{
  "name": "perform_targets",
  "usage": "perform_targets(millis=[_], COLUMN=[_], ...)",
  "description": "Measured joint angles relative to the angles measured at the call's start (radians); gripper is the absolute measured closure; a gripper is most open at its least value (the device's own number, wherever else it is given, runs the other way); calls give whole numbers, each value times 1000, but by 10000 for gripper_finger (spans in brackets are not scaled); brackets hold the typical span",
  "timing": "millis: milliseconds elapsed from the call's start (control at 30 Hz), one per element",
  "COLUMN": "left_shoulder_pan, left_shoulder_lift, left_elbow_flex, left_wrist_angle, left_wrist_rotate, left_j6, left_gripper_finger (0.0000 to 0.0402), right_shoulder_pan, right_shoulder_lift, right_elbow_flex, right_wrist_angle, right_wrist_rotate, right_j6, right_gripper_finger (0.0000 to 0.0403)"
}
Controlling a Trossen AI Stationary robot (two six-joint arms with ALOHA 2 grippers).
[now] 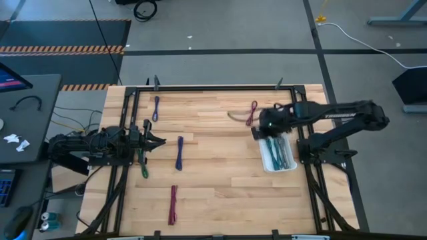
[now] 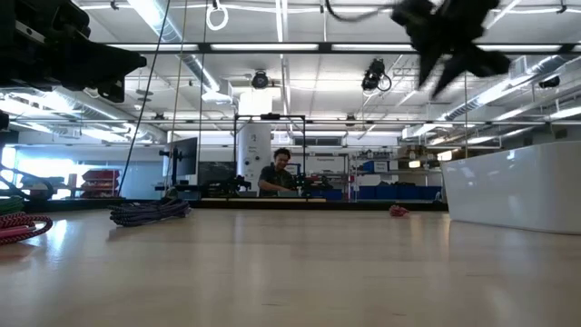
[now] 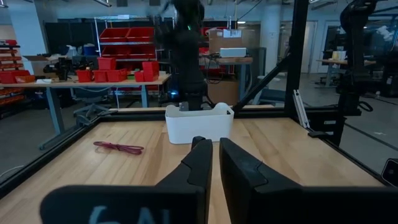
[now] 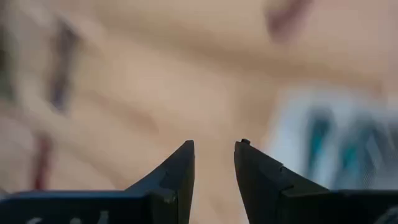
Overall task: Pick and place USB-C Cables
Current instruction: Put the top red charging cable into the white bin
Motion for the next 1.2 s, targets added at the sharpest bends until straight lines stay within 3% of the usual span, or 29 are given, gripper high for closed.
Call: perform_targets(millis=[100, 167, 367, 600, 800, 1000, 1200], left_shoulder_pan=[0, 0, 0, 0, 0, 0, 0], left_shoulder_lift=[0, 0, 0, 0, 0, 0, 0], left_elbow_flex=[0, 0, 0, 0, 0, 0, 0], left_wrist_angle=[0, 0, 0, 0, 0, 0, 0], left_wrist_rotate=[0, 0, 0, 0, 0, 0, 0], left_j6=[0, 0, 0, 0, 0, 0, 0], left_gripper_finger=[367, 370, 368, 364, 373, 368, 363], right_shoulder_pan=[-25, -78, -302, -516, -597, -628, -632], right_shoulder_lift=[1, 18, 129, 327, 484, 606, 672], right_elbow_flex=[15, 15, 14, 14, 14, 14, 19], right_wrist_angle=[163, 252, 295, 278, 290, 334, 362], right_wrist_rotate=[226, 271, 103, -112, -100, -70, -68], right_j6=[-61, -72, -198, -368, -397, -459, -565], right_gripper_finger=[284, 283, 253, 165, 109, 115, 173])
